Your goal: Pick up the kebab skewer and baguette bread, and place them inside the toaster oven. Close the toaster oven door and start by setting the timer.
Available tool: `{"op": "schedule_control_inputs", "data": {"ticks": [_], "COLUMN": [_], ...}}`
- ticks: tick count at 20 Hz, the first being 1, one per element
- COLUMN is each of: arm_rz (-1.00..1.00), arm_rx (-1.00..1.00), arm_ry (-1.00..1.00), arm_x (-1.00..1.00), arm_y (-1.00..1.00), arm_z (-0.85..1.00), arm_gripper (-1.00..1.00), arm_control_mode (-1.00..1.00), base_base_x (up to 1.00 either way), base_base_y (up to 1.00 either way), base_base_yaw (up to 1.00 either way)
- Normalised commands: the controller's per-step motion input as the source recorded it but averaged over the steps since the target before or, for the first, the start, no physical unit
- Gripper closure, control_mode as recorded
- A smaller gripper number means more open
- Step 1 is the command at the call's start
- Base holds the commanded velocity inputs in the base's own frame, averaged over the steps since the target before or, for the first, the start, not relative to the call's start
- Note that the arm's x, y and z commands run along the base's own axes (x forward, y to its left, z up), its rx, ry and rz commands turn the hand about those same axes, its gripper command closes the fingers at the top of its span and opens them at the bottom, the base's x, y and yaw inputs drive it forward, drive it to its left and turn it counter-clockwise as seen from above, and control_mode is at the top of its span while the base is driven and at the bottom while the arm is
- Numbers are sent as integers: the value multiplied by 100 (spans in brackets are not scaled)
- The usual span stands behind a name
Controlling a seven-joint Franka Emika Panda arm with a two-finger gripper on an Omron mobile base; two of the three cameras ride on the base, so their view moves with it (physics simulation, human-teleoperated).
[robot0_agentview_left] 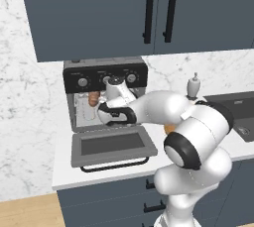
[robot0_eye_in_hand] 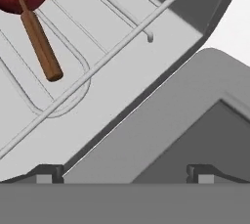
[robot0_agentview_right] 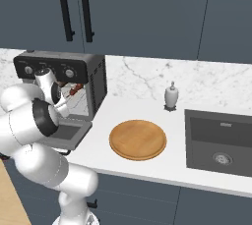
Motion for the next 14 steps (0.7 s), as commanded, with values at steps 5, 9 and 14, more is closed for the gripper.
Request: {"op": "schedule_control_inputs", "data": {"ticks": [5, 9, 14], "arm_rz": [-6, -5, -5], "arm_rx": [0, 0, 0], "arm_ry": [8, 10, 11], "arm_x": [4, 1, 3], "arm_y": [0, 0, 0], "arm_z": [0, -1, -1], "arm_gripper": [-100, -100, -100], "arm_control_mode": [-100, -100, -100], "base_base_x": [0, 0, 0], "base_base_y": [0, 0, 0], "base_base_yaw": [0, 0, 0]}}
